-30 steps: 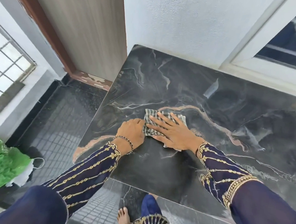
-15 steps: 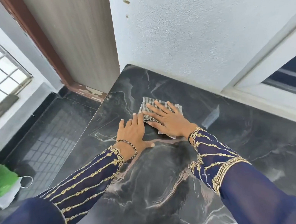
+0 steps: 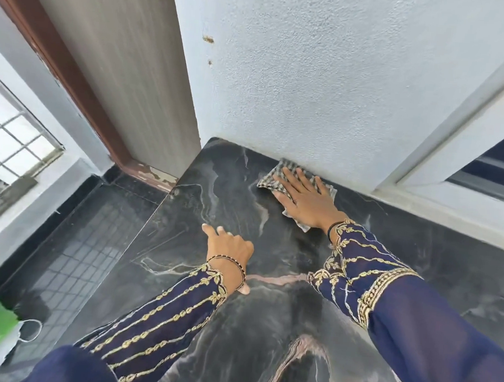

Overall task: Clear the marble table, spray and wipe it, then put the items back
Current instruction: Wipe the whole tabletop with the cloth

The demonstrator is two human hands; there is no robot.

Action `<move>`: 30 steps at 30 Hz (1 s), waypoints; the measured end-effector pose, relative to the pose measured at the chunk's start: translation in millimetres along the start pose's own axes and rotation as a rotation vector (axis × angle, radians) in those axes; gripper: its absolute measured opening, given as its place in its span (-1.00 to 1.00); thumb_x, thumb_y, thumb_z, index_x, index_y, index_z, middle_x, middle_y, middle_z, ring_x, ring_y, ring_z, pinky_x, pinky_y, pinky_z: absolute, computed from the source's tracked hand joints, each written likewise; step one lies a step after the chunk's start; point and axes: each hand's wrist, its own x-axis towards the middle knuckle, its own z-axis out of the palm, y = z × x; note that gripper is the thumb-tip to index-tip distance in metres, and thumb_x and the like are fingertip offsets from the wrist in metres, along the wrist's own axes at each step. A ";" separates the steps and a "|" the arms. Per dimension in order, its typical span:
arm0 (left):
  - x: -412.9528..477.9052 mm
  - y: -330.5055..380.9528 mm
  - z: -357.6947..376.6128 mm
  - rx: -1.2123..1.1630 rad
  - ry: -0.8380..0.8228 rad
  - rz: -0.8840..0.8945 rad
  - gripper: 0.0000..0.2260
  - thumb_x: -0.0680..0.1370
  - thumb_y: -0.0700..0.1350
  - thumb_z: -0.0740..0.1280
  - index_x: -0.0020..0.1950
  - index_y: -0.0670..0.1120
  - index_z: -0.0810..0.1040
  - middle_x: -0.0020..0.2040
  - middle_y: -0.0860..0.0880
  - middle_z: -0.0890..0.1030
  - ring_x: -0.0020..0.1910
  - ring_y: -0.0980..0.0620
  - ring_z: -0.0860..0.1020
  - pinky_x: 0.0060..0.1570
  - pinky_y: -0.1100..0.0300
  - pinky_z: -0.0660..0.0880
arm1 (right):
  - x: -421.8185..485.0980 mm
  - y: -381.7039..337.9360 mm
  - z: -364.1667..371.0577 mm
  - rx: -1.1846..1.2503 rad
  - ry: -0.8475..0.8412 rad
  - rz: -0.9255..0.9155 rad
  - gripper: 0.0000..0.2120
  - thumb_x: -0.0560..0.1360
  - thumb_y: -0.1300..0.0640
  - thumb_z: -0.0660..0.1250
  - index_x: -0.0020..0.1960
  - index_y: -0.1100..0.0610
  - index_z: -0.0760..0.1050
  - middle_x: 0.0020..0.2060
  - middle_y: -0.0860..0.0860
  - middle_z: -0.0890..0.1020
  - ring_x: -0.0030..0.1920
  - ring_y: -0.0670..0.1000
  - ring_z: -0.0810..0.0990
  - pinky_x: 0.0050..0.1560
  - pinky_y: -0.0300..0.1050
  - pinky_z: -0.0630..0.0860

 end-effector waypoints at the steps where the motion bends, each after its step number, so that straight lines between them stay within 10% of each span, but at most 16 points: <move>1: -0.5 0.1 0.0 0.006 -0.006 -0.004 -0.31 0.25 0.33 0.49 0.25 0.01 0.48 0.20 -0.06 0.58 0.34 -0.19 0.40 0.34 -0.32 0.18 | -5.6 8.2 1.5 -0.001 0.008 0.011 -0.45 0.64 -0.34 -0.23 0.59 -0.32 -0.26 0.59 -0.27 -0.25 0.60 -0.11 -0.28 0.58 0.14 -0.32; 11: -7.5 0.9 5.5 -0.055 0.028 -0.039 -0.23 0.27 0.30 0.51 0.35 -0.06 0.44 0.37 -0.18 0.46 0.42 -0.25 0.33 0.38 -0.30 0.22 | -54.8 29.9 22.8 0.089 0.019 0.133 -0.47 0.66 -0.30 -0.19 0.59 -0.32 -0.25 0.58 -0.28 -0.27 0.60 -0.09 -0.32 0.53 0.13 -0.41; 16: -17.6 -1.2 23.3 -0.183 0.092 -0.102 0.06 0.27 0.32 0.49 0.55 -0.15 0.10 0.54 -0.22 0.19 0.49 -0.25 0.24 0.40 -0.35 0.12 | -117.5 -8.4 55.9 0.030 0.060 0.032 -0.48 0.64 -0.30 -0.23 0.57 -0.33 -0.27 0.58 -0.28 -0.25 0.60 -0.08 -0.32 0.54 0.12 -0.40; 22: -70.2 11.9 69.6 -0.326 0.397 -0.005 -0.48 0.58 0.02 0.27 0.48 -0.08 0.23 0.53 -0.05 0.26 0.54 0.00 0.20 0.44 -0.32 0.08 | -199.6 -69.6 96.7 -0.003 0.062 -0.026 -0.42 0.54 -0.35 -0.37 0.56 -0.34 -0.27 0.57 -0.28 -0.26 0.59 -0.08 -0.34 0.52 0.12 -0.42; 30: -195.9 21.5 131.9 -0.358 0.331 0.089 -0.69 0.52 -0.17 0.18 0.25 -0.04 0.44 0.24 -0.01 0.56 0.33 -0.03 0.45 0.38 -0.05 0.20 | -316.8 -155.7 152.5 -0.044 0.016 -0.123 -0.41 0.61 -0.34 -0.31 0.61 -0.28 -0.02 0.62 -0.20 -0.05 0.63 0.02 -0.16 0.53 0.21 -0.29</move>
